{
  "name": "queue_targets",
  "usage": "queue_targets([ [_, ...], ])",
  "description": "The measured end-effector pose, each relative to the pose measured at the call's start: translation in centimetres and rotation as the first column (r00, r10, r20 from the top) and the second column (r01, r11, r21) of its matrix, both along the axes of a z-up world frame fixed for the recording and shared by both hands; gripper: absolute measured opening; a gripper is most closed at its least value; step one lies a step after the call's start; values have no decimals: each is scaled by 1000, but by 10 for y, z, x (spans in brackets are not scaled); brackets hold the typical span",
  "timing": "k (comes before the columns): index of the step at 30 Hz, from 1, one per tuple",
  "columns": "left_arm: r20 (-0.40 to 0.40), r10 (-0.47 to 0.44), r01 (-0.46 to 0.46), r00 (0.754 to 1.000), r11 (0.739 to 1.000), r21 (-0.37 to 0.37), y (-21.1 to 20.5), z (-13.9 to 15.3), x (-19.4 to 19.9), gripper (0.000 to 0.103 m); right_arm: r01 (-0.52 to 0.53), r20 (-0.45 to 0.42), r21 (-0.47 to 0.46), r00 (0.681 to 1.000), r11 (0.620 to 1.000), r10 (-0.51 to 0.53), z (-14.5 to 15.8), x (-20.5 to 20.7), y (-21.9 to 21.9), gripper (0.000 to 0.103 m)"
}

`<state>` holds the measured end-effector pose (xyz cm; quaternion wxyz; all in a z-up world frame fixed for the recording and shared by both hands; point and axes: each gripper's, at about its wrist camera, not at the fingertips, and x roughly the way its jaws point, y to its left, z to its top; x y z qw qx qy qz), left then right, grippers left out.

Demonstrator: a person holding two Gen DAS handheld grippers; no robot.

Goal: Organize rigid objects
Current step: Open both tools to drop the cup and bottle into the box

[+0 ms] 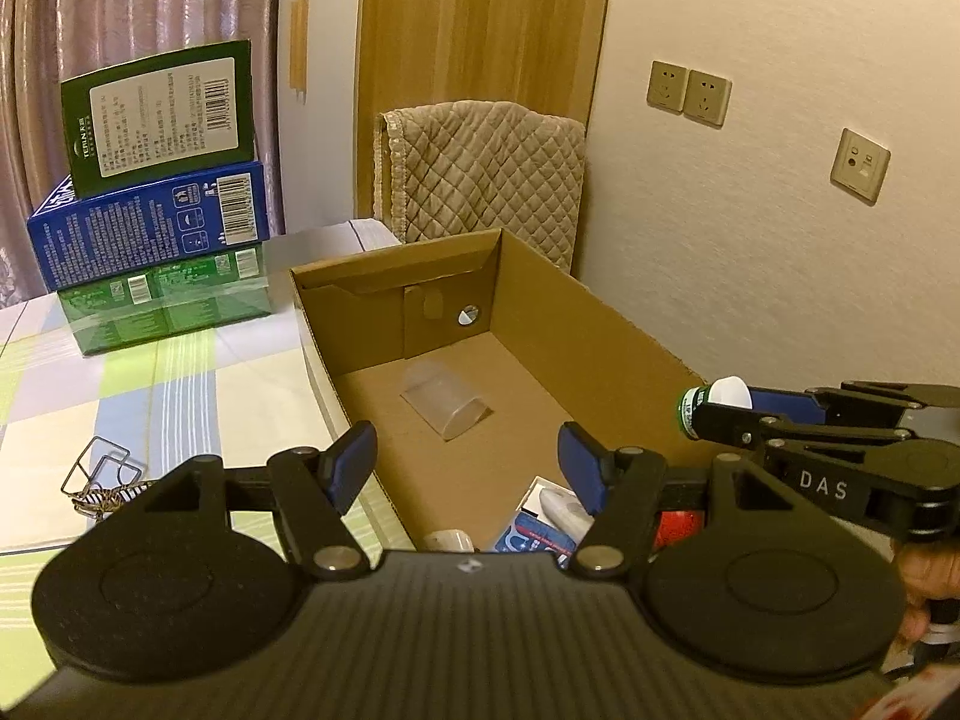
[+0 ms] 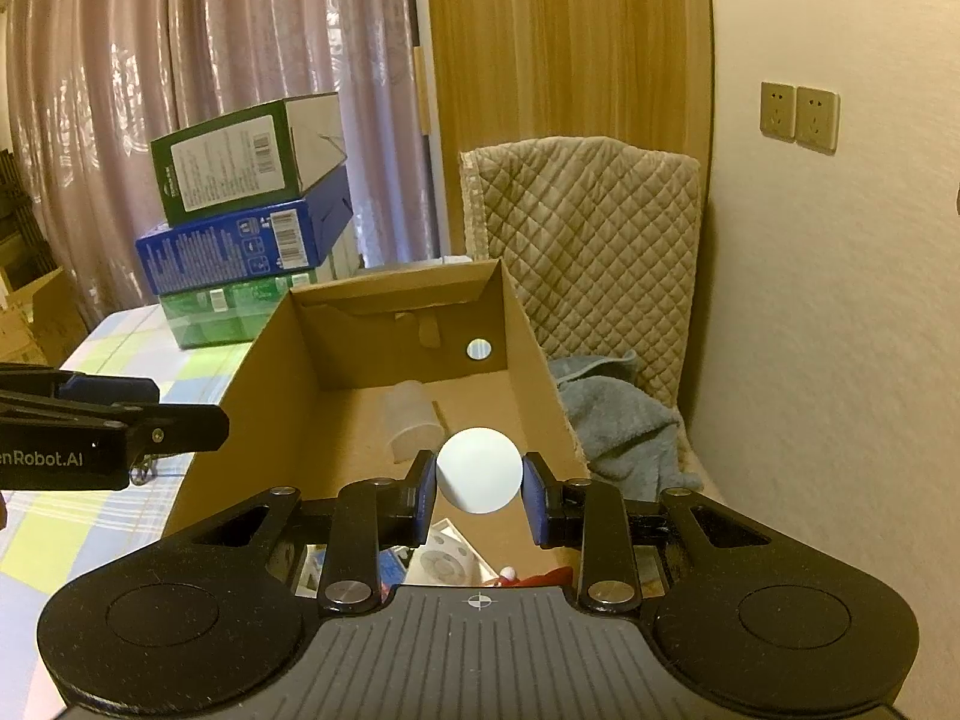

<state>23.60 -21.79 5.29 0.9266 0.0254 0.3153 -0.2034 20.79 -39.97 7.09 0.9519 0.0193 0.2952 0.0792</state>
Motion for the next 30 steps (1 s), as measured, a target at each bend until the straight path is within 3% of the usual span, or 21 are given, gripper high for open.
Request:
queue_targets([
  [23, 3, 1, -1, 1000, 1000, -9, 0, 2, -2, 62, -4, -13, 28, 1000, 1000, 5, -6, 8, -4, 27],
  [30, 3, 10, -10, 1000, 1000, -17, 7, 3, -7, 62, 4, 14, 51, 1000, 999, -5, -1, 1, -8, 37],
])
